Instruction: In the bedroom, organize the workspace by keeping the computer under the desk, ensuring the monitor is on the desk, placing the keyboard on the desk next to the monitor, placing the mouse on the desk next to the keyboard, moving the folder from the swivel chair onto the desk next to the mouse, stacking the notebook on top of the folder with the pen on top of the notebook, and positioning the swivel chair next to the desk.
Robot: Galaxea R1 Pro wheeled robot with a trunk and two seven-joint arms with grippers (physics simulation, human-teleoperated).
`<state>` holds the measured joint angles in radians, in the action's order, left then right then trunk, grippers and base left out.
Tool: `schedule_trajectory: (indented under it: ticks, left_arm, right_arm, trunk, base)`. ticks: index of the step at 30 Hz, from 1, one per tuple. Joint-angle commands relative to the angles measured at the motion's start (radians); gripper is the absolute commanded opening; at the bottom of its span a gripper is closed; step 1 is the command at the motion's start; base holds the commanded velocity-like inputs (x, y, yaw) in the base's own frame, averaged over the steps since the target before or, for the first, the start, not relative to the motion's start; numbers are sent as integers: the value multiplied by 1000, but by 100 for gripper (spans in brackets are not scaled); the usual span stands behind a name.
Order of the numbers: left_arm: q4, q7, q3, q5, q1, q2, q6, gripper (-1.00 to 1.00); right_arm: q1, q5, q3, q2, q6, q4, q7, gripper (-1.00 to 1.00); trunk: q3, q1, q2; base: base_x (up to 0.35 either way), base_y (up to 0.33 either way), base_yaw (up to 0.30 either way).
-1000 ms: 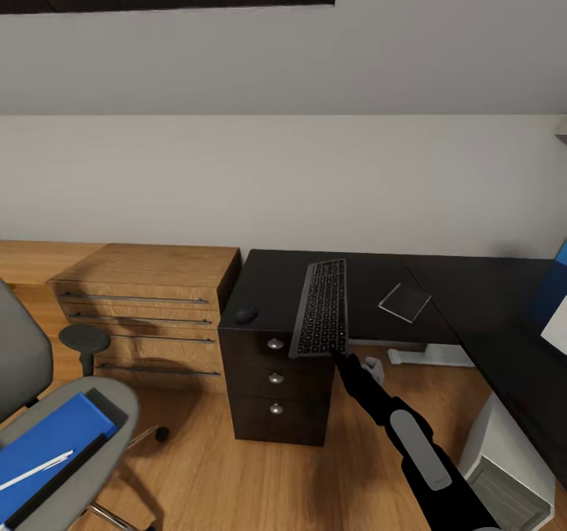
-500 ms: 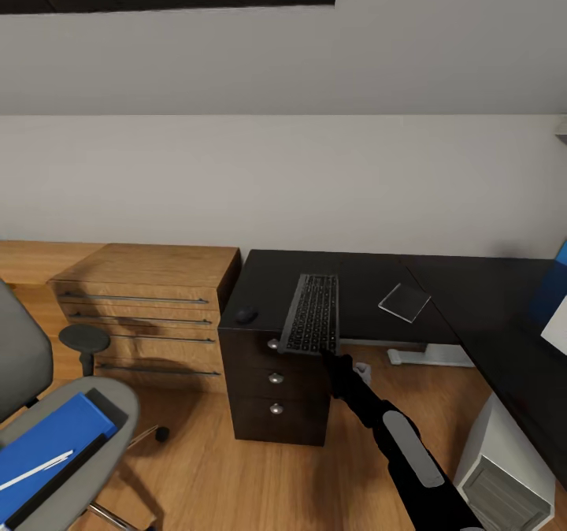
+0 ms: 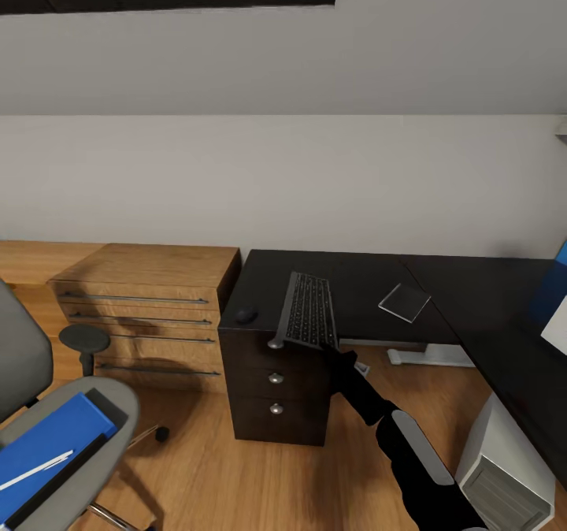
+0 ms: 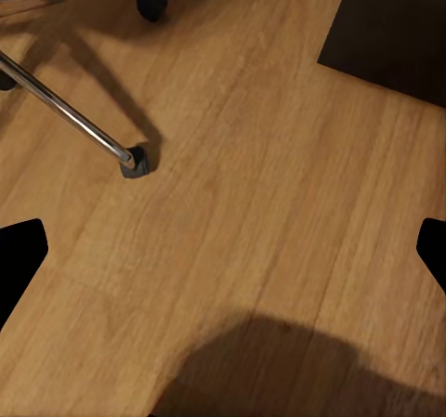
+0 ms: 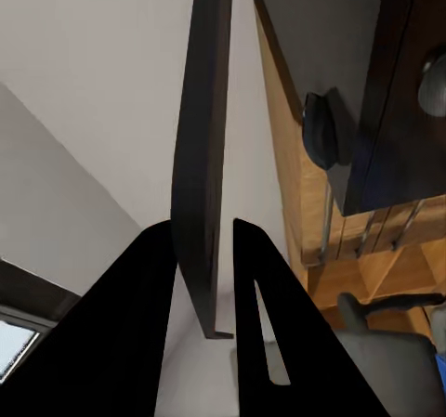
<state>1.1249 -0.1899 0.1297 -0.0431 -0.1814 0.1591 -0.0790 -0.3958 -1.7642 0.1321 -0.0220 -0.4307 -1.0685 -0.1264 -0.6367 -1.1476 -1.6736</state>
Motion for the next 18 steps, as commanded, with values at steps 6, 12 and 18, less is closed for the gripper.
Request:
schedule_trajectory:
  ticks: [6,12,18]
  left_arm:
    - [3,-2,1,-4,-1,0,-5,100]
    - [3,-2,1,-4,-1,1,-5,100]
    - [-25,5,-1,-4,-12,9,-3,100]
  right_arm:
    - [-1,6,-1,11,0,29,-4,-100]
    - [-1,2,4,40,-3,27,-3,-100]
    - [-2,-41,-12,47,-25,-16,8,-100]
  trunk:
    - [-1,0,0]
    - [-1,0,0]
    - [15,19,35]
  base:
    - [0,0,0]
    - [0,0,0]
    - [0,0,0]
